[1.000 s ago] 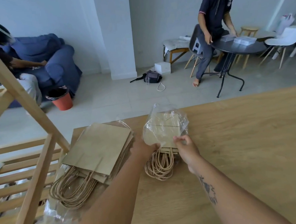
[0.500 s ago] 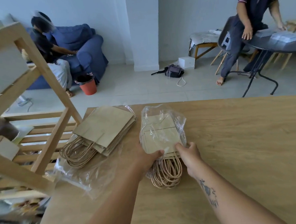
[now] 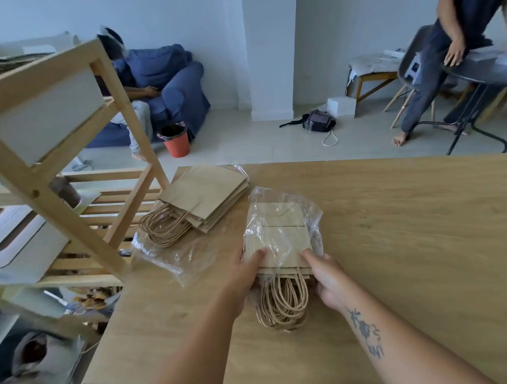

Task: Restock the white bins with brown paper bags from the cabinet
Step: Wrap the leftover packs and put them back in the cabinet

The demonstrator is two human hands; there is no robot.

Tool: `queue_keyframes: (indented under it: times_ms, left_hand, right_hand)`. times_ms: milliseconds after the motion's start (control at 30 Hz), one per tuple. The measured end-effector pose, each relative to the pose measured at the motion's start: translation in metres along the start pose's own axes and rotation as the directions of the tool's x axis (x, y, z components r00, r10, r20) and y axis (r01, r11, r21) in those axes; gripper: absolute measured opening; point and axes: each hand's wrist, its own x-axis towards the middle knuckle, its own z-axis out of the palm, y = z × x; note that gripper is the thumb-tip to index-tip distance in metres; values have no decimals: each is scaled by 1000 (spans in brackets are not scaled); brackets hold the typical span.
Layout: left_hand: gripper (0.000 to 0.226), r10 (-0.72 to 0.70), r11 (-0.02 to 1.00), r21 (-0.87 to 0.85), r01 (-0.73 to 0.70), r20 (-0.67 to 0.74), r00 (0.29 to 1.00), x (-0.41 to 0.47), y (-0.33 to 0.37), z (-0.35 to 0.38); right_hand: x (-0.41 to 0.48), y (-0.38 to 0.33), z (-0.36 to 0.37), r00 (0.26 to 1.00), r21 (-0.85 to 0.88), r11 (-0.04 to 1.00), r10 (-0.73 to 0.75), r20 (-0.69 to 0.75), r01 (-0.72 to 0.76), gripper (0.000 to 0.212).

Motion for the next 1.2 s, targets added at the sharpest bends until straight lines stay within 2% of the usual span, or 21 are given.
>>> queue_keyframes:
  times_ms: [67,433,500,600,667,900,1000,1200]
  left_hand:
    - [42,8,1000,-17,-7,28,1000,-17,-10,-9]
    - [55,33,997,64,-37,67,997,-110,-77,-70]
    - [62,17,996,85,-25,84,996,-129,-89,-77]
    - [87,21,981,191,-28,40,999,-159,-107,-89]
    - [97,27,984,173,-30,17,999,-177,-120,-95]
    - [51,44,998,45,-45,11,999,-230,-160,-110]
    - [47,29,1000,-5,-29,-20,999,-252,-179,-111]
    - [42,-17,997,-73,4,-173,985,-297,-233,-111]
  right_hand:
    - [-14,18,2,1000,23,1000,0,-11,1,32]
    - [-111,126,23,995,108,994,-23,-97,34,29]
    - [-128,141,20,995,123,992,-24,-92,35,28]
    - [-154,162,18,997,139,990,-20,-77,30,30]
    - [-170,177,19,996,154,987,-21,-81,34,29]
    - [-205,225,13,1000,116,993,-21,-14,23,27]
    - [-215,242,6,999,92,996,4,49,-9,25]
    - [-232,285,-10,978,3,996,88,189,-90,29]
